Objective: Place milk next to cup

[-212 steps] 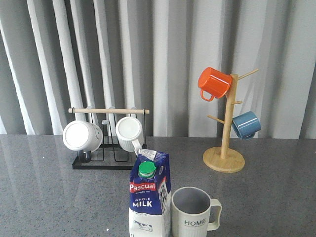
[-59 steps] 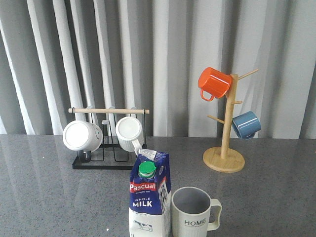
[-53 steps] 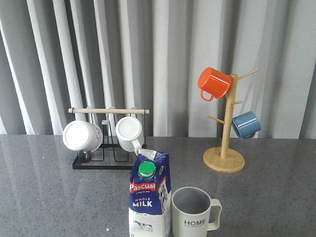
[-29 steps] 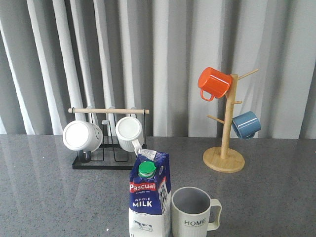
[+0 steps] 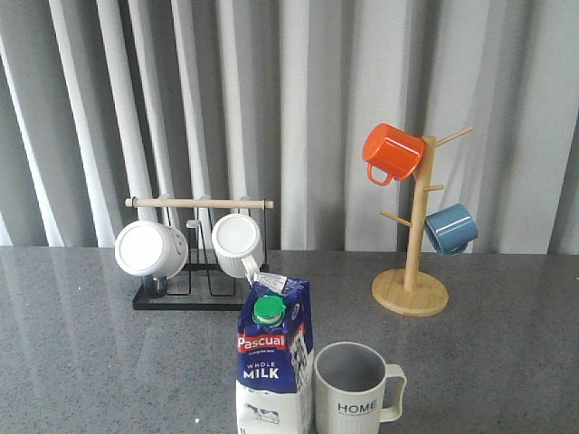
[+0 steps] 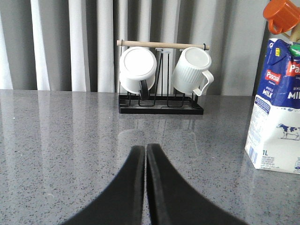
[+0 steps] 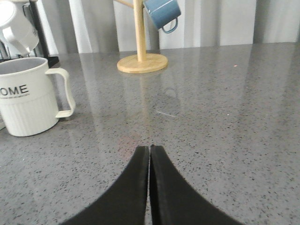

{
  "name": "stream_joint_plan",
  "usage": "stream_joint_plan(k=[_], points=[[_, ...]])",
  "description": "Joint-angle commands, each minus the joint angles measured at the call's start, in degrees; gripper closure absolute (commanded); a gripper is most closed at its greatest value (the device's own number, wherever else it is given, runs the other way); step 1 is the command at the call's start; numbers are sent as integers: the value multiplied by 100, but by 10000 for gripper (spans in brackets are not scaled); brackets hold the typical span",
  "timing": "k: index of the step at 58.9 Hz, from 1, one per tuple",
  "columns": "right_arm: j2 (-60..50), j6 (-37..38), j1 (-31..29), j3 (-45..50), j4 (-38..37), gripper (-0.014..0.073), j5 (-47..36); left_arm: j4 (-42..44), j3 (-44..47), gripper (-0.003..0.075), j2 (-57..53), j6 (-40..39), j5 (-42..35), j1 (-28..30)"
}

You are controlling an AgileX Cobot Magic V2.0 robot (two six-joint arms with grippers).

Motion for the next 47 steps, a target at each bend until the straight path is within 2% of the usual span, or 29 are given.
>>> stream_joint_plan(k=[1,18,47], points=[[-143,26,-244,101,245,599,-676,-64,-110,727,-60,2,-434,15],[-220,-10,-772,92,354,599,-876,-64,-110,727,-60,2,-428,15],[-220,-10,-767,92,345,599,-840,-64,-110,727,-60,2,-428,15]])
